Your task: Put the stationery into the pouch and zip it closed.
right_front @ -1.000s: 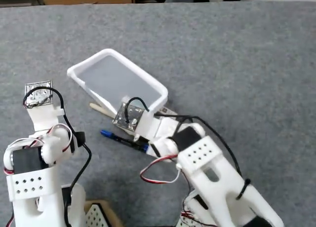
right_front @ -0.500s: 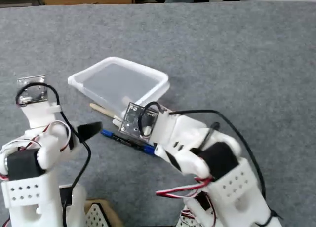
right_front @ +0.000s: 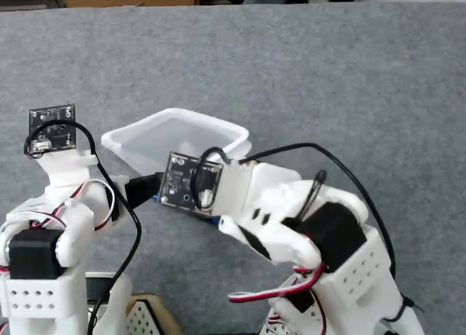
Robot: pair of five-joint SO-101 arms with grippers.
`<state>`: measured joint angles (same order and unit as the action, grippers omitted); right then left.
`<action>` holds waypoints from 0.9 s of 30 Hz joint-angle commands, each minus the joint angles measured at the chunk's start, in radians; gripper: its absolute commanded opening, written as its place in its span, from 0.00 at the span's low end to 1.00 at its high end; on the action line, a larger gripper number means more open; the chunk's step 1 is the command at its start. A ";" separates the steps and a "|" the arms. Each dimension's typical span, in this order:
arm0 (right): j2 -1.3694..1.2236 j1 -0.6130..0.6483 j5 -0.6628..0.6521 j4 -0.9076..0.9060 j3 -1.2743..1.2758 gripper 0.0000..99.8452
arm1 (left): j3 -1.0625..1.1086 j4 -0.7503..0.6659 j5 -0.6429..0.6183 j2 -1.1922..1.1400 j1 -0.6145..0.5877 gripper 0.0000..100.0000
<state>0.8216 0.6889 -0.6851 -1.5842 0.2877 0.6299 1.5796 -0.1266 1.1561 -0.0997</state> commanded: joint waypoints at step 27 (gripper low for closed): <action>-0.271 0.020 0.003 -0.035 -0.369 0.01 | -0.079 -0.037 0.009 0.008 0.087 0.43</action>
<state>0.5516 0.6920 -0.6851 -1.6149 -0.0376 0.5409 1.5965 -0.1281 1.1684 0.0276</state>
